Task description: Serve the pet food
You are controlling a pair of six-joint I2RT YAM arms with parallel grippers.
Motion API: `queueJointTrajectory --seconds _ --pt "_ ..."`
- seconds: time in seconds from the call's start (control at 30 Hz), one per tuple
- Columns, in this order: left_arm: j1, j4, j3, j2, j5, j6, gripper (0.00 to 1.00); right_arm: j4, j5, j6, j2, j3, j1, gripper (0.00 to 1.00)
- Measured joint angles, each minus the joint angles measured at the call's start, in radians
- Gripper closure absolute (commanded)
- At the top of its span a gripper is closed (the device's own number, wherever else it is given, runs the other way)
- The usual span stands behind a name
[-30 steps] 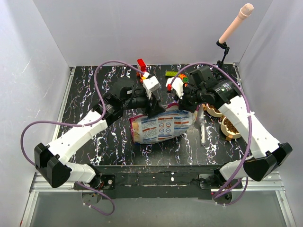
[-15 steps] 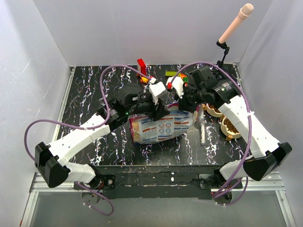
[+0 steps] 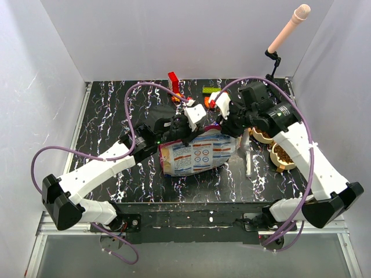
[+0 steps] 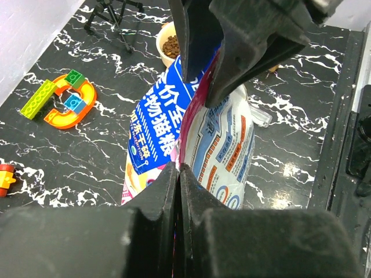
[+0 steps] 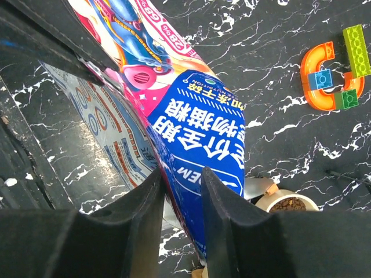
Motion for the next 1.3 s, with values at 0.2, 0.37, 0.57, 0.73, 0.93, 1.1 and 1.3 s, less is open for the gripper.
queueJointTrajectory --seconds 0.2,0.37,0.57,0.73,0.93,1.1,1.3 --pt "-0.005 -0.015 0.0 -0.006 0.024 0.001 1.0 0.044 -0.037 -0.045 -0.033 -0.048 -0.041 0.81" --pt "-0.006 -0.026 0.0 -0.006 0.026 0.001 1.0 0.058 -0.061 -0.105 -0.048 -0.085 -0.05 0.99" --pt "-0.007 -0.032 0.003 -0.009 0.029 0.002 1.0 0.075 -0.078 -0.134 -0.078 -0.111 -0.089 0.37" --pt "-0.006 -0.053 0.003 -0.026 0.034 0.0 1.0 0.056 -0.021 -0.163 -0.106 -0.119 -0.15 0.48" --pt "-0.006 -0.064 0.003 -0.031 0.034 -0.001 1.0 0.042 0.02 -0.174 -0.072 -0.111 -0.156 0.43" --pt "-0.005 -0.069 0.003 -0.036 0.037 -0.001 1.0 0.01 -0.008 -0.179 -0.057 -0.072 -0.157 0.42" --pt "-0.005 -0.076 0.003 -0.04 0.041 -0.001 1.0 -0.014 -0.053 -0.182 -0.031 -0.034 -0.142 0.68"
